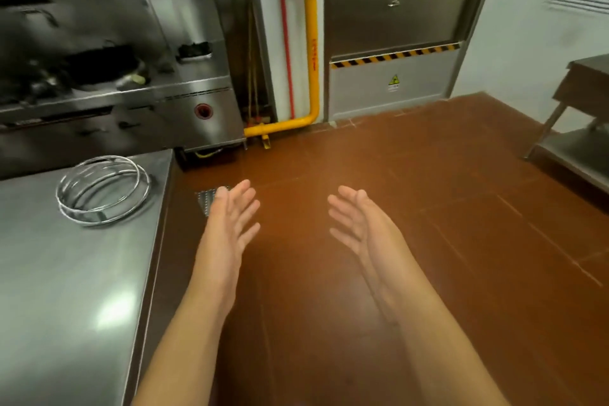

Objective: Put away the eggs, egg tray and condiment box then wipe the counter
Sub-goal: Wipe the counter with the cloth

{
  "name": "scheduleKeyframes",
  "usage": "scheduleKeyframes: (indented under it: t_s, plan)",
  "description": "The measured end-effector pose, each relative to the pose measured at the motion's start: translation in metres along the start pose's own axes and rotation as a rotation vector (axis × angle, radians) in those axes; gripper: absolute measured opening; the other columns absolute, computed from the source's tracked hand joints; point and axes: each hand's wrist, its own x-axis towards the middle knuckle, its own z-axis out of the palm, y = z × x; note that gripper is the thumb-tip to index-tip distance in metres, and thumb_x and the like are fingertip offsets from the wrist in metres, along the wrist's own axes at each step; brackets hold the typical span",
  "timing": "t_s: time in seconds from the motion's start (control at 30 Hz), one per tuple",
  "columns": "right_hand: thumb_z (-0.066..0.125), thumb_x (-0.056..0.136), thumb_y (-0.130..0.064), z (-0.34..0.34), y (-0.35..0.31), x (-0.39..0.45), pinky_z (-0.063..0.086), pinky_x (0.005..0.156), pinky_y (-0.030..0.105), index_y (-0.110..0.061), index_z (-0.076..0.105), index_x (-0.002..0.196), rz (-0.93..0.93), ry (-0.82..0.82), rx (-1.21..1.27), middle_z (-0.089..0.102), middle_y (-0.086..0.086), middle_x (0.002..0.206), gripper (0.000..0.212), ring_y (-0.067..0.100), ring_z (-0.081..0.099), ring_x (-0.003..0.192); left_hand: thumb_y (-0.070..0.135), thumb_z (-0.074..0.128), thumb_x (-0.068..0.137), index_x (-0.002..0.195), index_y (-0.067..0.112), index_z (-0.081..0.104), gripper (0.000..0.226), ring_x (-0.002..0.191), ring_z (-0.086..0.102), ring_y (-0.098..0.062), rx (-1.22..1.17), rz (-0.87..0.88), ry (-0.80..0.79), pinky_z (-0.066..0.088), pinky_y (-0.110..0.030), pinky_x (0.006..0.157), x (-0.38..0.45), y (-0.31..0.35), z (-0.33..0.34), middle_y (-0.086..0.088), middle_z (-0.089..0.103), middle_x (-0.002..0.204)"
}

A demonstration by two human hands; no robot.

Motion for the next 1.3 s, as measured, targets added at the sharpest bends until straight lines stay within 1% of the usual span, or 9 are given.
scheduleKeyframes:
  t_s: [0.07,0.2,0.4,0.57,0.73,0.8,0.97,1.1,1.3]
  plan:
    - [0.042,0.090,-0.061,0.011,0.006,0.029,0.048,0.105,0.036,-0.034,0.053,0.136,0.029,-0.049,-0.014,0.065,-0.015,0.129,0.055,0.002,0.060,0.119,0.071,0.028,0.094,0.140,0.038,0.050,0.061,0.127,0.054,-0.001,-0.010,0.000,0.053,0.039,-0.040,0.112,0.022,-0.005,-0.012,0.016,0.057,0.141]
    - [0.040,0.099,-0.054,0.032,0.018,0.095,0.048,0.105,0.036,-0.038,0.055,0.130,0.077,-0.119,-0.039,0.065,-0.013,0.129,0.038,0.002,0.060,0.120,0.074,0.030,0.088,0.139,0.039,0.053,0.066,0.128,0.054,-0.001,-0.037,0.000,0.110,0.038,-0.041,0.112,0.076,-0.019,-0.032,0.016,0.058,0.140]
    - [0.038,0.101,-0.050,0.067,0.000,0.211,0.047,0.106,0.034,-0.032,0.051,0.139,0.069,-0.134,-0.123,0.063,-0.012,0.133,0.045,0.004,0.057,0.123,0.073,0.026,0.092,0.134,0.043,0.053,0.057,0.128,0.053,0.001,-0.066,0.017,0.136,0.037,-0.040,0.114,0.201,-0.024,-0.049,0.016,0.056,0.142]
    - [0.040,0.087,-0.064,0.099,-0.027,0.296,0.043,0.110,0.037,-0.033,0.047,0.142,0.010,-0.132,-0.162,0.060,-0.015,0.135,0.063,0.003,0.055,0.126,0.071,0.024,0.094,0.142,0.037,0.048,0.063,0.129,0.051,0.002,-0.069,0.076,0.118,0.036,-0.035,0.115,0.301,0.002,-0.065,0.016,0.053,0.144]
    - [0.040,0.087,-0.063,0.130,-0.031,0.359,0.042,0.111,0.040,-0.033,0.047,0.142,0.035,-0.140,-0.150,0.060,-0.014,0.136,0.063,0.003,0.055,0.126,0.070,0.027,0.090,0.141,0.037,0.046,0.065,0.134,0.047,-0.002,-0.081,0.069,0.130,0.031,-0.041,0.119,0.363,0.013,-0.084,0.013,0.050,0.148]
    - [0.038,0.095,-0.058,0.142,-0.030,0.388,0.043,0.111,0.039,-0.033,0.048,0.142,0.042,-0.160,-0.150,0.060,-0.014,0.136,0.053,0.003,0.055,0.126,0.071,0.027,0.090,0.140,0.039,0.046,0.062,0.135,0.046,-0.002,-0.073,0.068,0.146,0.029,-0.043,0.120,0.382,0.011,-0.094,0.013,0.049,0.149]
    - [0.034,0.101,-0.051,0.172,-0.027,0.463,0.043,0.110,0.037,-0.036,0.048,0.142,0.066,-0.235,-0.163,0.059,-0.015,0.137,0.046,0.003,0.054,0.126,0.068,0.027,0.090,0.148,0.029,0.043,0.072,0.135,0.047,-0.004,-0.070,0.038,0.274,0.032,-0.042,0.119,0.438,0.002,-0.121,0.009,0.049,0.150]
    - [0.032,0.101,-0.051,0.190,-0.019,0.529,0.040,0.113,0.040,-0.034,0.045,0.144,0.109,-0.293,-0.166,0.056,-0.012,0.141,0.048,0.006,0.052,0.129,0.057,0.022,0.101,0.146,0.030,0.046,0.058,0.132,0.050,-0.002,-0.066,0.014,0.357,0.033,-0.040,0.118,0.489,-0.008,-0.137,0.011,0.052,0.147]
    - [0.032,0.103,-0.049,0.228,-0.039,0.665,0.040,0.112,0.041,-0.028,0.043,0.147,0.102,-0.436,-0.169,0.055,-0.006,0.143,0.050,0.010,0.051,0.130,0.056,0.021,0.103,0.139,0.039,0.047,0.048,0.131,0.049,-0.002,-0.024,0.029,0.478,0.032,-0.040,0.117,0.585,0.004,-0.158,0.013,0.051,0.147]
